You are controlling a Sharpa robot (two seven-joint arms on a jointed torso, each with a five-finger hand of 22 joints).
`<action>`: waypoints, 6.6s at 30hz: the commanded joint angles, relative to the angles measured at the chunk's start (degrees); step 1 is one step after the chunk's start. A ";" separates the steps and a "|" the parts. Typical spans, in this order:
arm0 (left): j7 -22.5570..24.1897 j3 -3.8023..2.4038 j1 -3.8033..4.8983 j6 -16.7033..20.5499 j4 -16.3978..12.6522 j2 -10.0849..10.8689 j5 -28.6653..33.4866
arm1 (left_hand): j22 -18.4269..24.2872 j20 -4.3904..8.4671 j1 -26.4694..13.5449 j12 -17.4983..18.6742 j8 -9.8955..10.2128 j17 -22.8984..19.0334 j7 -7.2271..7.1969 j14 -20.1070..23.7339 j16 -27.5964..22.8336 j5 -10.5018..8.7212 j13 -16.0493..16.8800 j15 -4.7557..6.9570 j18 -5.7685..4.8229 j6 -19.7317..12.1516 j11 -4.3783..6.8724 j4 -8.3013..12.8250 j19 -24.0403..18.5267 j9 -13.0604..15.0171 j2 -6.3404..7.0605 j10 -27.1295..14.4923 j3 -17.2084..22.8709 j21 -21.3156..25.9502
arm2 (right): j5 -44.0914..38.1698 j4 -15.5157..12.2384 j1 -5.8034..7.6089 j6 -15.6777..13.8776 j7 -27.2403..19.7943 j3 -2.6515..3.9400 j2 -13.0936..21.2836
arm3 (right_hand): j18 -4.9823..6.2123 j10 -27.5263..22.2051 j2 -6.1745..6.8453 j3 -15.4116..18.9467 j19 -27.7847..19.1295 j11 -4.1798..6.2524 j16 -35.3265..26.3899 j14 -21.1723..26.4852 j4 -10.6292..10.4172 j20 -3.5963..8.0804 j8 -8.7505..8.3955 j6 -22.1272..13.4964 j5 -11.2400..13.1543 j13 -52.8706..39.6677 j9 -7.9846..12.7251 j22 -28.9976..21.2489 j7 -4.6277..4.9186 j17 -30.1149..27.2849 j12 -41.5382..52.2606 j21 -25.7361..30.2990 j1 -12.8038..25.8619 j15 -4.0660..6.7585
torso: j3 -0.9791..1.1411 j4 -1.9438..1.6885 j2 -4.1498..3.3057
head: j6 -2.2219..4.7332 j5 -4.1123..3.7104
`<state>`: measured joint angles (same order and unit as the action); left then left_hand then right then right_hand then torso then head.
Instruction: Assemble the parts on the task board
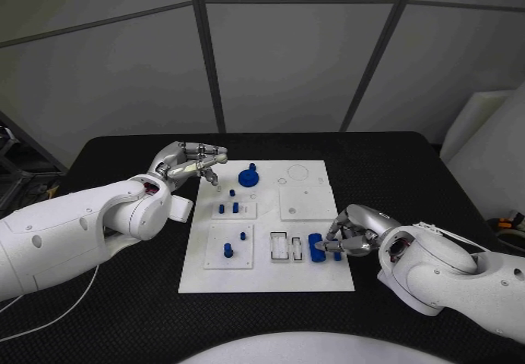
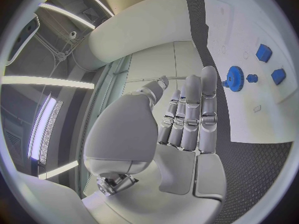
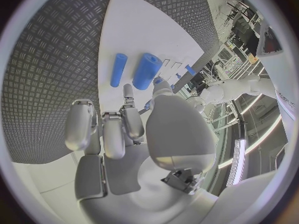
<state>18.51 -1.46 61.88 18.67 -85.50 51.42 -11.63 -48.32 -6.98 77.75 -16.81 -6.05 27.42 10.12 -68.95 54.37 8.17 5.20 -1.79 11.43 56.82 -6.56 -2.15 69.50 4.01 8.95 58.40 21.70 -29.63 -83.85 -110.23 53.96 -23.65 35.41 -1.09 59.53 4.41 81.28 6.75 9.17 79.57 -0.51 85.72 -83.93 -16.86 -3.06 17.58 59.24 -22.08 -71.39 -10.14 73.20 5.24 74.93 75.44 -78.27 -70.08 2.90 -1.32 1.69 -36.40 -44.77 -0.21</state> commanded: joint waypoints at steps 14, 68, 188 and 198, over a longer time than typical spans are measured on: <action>0.49 -0.04 -0.02 -0.43 0.03 -0.01 0.38 | 0.08 -0.01 -0.29 -0.31 -0.23 -0.10 0.06 0.23 0.28 0.09 0.02 0.27 -0.95 0.31 0.17 0.01 0.38 -0.03 -0.28 0.05 -0.48 0.41 | 0.42 2.77 -2.14 2.28 0.20 -0.04 -4.13 | -0.60 0.36 -0.70 0.16 0.54 0.03 0.46 -4.29 0.09 -0.13 0.73 -0.15 -0.12 -0.49 -0.34 0.38 -0.32 5.98 0.30 -0.43 0.21 0.35 | -0.11 0.01 -0.01 | -0.46 0.08; -0.26 -0.05 -0.07 -1.38 0.36 -1.08 0.38 | 0.11 -0.01 -0.26 -0.29 -0.19 -0.19 0.09 0.25 0.34 0.13 -0.05 0.26 -0.97 0.19 0.13 -0.02 0.41 -0.07 -0.33 -0.22 -0.50 0.46 | 13.30 3.56 -1.67 -2.65 -1.60 0.31 -11.70 | -1.24 2.16 -6.94 2.82 2.13 2.06 1.86 -4.89 0.13 1.25 5.11 4.12 -3.65 -4.11 -5.40 3.66 -2.74 9.37 0.78 -2.62 2.00 1.95 | -0.23 0.01 -0.03 | 0.39 1.33; -0.50 -0.04 -0.25 -1.66 0.54 -0.51 0.38 | 0.20 -0.03 -0.15 -0.33 -0.17 -0.44 0.14 0.38 0.48 0.14 -0.19 0.19 -1.00 -0.01 0.04 -0.03 0.43 -0.14 -0.39 -0.87 -0.62 0.62 | -1.34 0.30 -1.63 -2.91 -8.05 0.24 5.46 | -0.80 -0.19 -6.92 5.79 0.86 0.93 0.62 -4.57 0.29 0.45 -4.00 4.46 0.76 0.65 -5.75 2.44 -1.22 8.01 -11.18 -0.63 -11.98 1.05 | -0.31 1.16 -0.01 | 0.18 -1.29; -0.49 -0.04 -0.49 -1.76 0.51 -0.45 0.38 | 0.20 -0.03 -0.15 -0.33 -0.17 -0.44 0.14 0.38 0.48 0.14 -0.19 0.19 -1.00 -0.01 0.04 -0.03 0.43 -0.14 -0.39 -0.87 -0.62 0.62 | -4.27 1.59 -1.70 -0.41 -4.69 0.22 4.09 | -0.78 -0.14 -6.15 7.14 0.79 0.87 0.52 -4.54 0.20 0.46 -4.53 4.66 1.23 0.67 -5.91 2.32 -1.16 7.88 -11.46 -0.47 -10.19 1.03 | -0.32 1.25 -0.02 | -0.07 -1.20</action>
<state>17.29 -1.46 61.34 17.17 -84.85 50.94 -11.39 -48.22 -6.98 77.75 -16.81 -6.05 27.03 10.12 -68.95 54.58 8.17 5.10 -1.80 11.43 56.82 -6.59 -2.13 69.49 3.94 8.95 57.98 21.41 -29.19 -85.26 -108.74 52.24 -25.80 28.02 -0.87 63.73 3.56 81.17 0.82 16.09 80.16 0.23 86.46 -84.04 -16.67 -2.66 13.38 63.51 -21.13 -81.51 -15.97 74.92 4.18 74.94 64.23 -78.81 -80.86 3.99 -1.64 2.93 -36.42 -44.79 -1.39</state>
